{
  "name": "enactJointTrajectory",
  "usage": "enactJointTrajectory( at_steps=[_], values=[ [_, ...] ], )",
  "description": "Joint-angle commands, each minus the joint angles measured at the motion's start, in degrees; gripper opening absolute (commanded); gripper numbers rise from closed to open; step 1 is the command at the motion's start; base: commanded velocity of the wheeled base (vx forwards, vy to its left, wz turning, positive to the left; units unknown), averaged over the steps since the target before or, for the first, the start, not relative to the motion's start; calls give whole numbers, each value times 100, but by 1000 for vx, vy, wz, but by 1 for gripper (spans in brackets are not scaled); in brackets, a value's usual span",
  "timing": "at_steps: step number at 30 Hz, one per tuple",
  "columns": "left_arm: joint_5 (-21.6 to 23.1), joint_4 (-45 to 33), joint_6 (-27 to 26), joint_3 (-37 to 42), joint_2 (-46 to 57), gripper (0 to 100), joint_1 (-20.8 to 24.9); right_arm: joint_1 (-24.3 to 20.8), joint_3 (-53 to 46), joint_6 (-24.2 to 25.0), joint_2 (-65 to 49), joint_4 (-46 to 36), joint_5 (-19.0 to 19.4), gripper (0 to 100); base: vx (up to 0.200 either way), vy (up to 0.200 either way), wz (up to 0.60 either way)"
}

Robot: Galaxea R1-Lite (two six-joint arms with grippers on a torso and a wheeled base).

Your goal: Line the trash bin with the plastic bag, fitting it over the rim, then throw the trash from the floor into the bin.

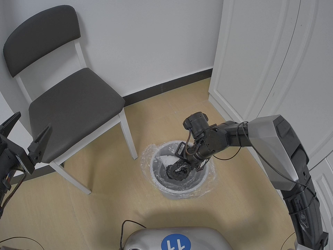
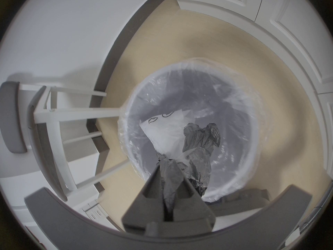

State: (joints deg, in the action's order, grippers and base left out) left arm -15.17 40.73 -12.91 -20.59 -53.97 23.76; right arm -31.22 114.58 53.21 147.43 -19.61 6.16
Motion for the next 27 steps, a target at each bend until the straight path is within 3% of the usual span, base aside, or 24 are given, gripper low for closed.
enactJointTrajectory(
  at_steps=[1, 6, 15, 24, 27],
  values=[
    [-4, -12, -1, 11, -44, 100, 15, -42, 1, 321, 277, 502, -88, 0, 0, 0, 0],
    [-4, -4, -1, 11, -52, 100, 15, -16, 1, 638, 286, 854, -282, 0, 0, 0, 0],
    [-4, -4, -1, 11, -35, 100, 15, -16, 1, 620, -30, 555, -317, 0, 0, 0, 0],
    [-4, 5, -1, 2, 18, 100, 15, 160, 1, -355, -312, -526, -651, 0, 0, 0, 0],
    [-4, 5, -1, 11, 27, 100, 15, 186, 1, -478, -320, -675, -651, 0, 0, 0, 0]
  ],
)
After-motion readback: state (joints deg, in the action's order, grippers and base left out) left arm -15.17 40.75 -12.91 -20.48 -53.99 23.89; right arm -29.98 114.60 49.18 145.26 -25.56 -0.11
